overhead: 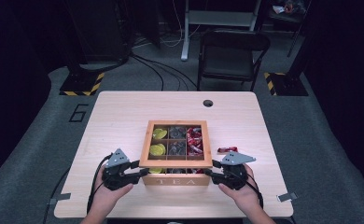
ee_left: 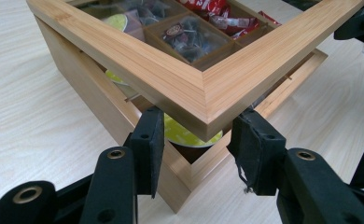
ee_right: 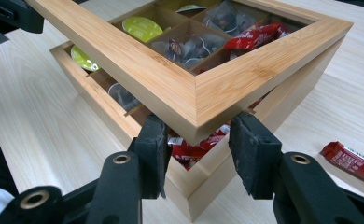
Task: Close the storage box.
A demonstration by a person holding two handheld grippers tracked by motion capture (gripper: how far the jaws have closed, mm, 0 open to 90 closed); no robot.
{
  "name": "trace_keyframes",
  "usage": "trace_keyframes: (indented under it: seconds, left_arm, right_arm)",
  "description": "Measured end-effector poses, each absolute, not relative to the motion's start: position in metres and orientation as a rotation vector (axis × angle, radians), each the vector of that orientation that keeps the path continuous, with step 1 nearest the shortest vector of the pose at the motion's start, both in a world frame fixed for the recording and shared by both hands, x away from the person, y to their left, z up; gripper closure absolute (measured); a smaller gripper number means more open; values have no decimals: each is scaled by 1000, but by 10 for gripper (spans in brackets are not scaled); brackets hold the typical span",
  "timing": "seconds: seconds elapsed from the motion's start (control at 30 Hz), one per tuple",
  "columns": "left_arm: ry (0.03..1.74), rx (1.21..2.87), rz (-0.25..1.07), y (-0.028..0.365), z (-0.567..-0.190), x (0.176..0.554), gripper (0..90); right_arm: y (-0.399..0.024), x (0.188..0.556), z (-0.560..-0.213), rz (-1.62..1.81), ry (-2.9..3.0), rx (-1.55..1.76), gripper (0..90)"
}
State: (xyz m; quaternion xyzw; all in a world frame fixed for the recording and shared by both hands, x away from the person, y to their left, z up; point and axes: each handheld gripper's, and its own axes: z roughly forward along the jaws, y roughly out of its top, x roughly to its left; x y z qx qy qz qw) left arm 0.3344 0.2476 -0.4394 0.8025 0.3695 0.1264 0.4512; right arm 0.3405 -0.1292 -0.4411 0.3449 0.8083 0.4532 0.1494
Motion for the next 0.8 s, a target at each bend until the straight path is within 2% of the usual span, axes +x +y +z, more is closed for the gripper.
trace_keyframes:
  seconds: [0.57,0.8]
  left_arm:
    - [934,2019,311,247,-452,325,548]
    - [931,1947,317,253,-452,320,546]
  right_arm:
    - [-131,332,-454,1265,2362,1004,565]
    - [-131,329,-461,1214,2389,1011,561]
